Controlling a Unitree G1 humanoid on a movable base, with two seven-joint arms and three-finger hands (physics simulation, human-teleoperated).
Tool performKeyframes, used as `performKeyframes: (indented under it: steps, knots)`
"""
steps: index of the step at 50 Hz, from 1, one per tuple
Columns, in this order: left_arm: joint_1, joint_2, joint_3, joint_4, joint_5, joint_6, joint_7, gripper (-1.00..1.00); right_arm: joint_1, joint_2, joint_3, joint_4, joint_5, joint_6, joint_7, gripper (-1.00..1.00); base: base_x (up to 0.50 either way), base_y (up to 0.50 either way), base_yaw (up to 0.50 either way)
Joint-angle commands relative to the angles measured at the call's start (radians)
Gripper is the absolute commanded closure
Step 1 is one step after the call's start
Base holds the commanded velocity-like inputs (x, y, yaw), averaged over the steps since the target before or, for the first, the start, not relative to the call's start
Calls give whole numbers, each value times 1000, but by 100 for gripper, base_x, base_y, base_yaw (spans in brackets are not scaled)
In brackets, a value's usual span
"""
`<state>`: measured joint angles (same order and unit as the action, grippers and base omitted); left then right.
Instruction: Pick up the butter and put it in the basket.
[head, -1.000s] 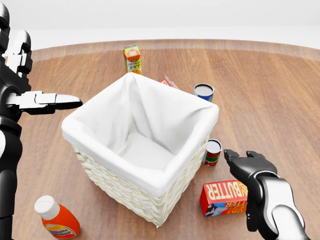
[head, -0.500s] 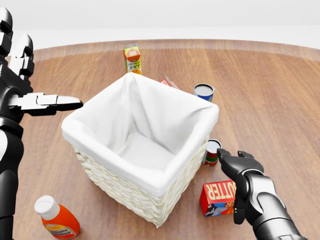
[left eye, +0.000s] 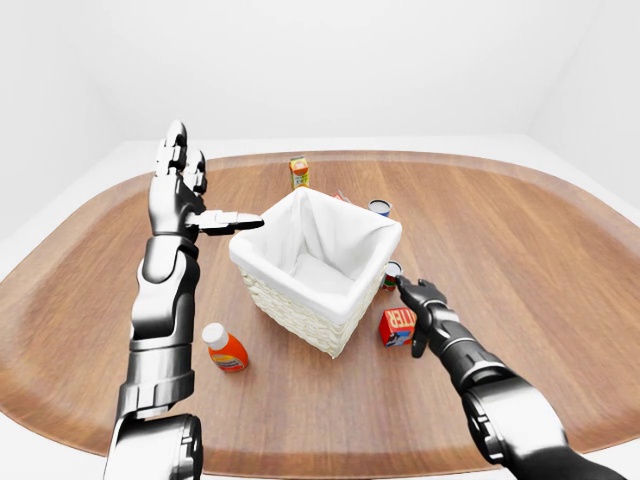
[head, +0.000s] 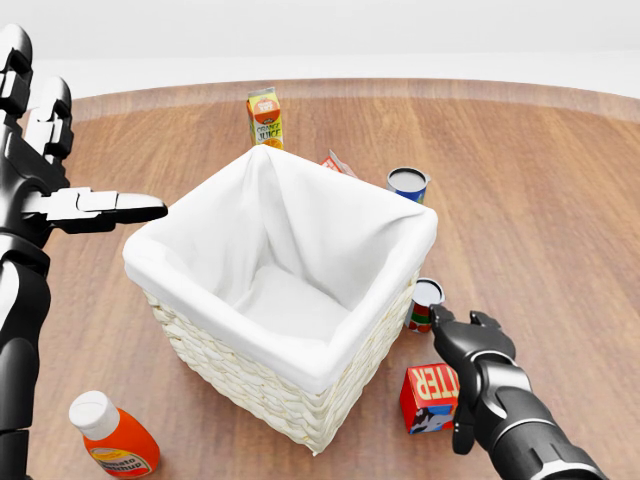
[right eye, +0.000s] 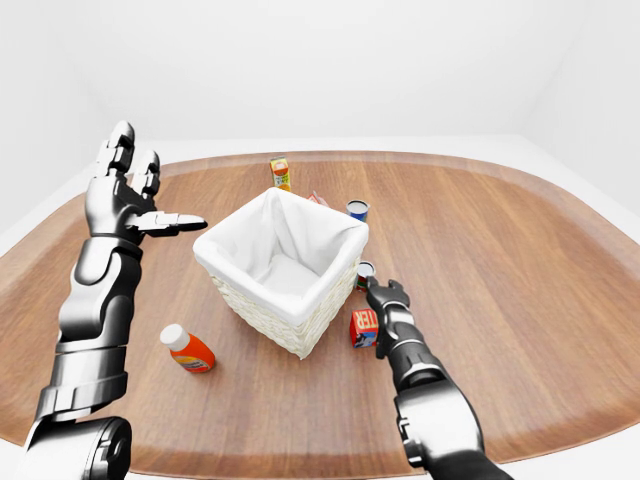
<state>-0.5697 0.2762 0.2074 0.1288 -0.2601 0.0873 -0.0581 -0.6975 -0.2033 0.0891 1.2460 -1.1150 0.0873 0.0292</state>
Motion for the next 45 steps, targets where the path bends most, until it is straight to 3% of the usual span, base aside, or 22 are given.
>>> performKeyframes:
  steps: [1, 18, 19, 20, 45]
  knots:
    - [-7, 3, 1, 20, -3, 0, -2, -100, -30, 19, 15, 90, 16, 0, -68, -100, 0, 0, 0]
    - [-4, 7, 5, 12, -11, 0, -1, -100, -24, 31, 14, 122, 1, 0, -82, -100, 0, 0, 0]
    - [-5, 7, 5, 14, -11, 0, -1, -100, -22, 30, 13, 121, 0, 0, -85, 41, 0, 0, 0]
    - [-5, 8, 5, 17, -11, 0, -1, -100, -22, 30, 11, 120, 2, 0, -90, 100, 0, 0, 0]
    - [6, 5, 5, 11, -7, 0, 1, -100, -10, 32, 1, 106, 40, 0, -125, 100, 0, 0, 0]
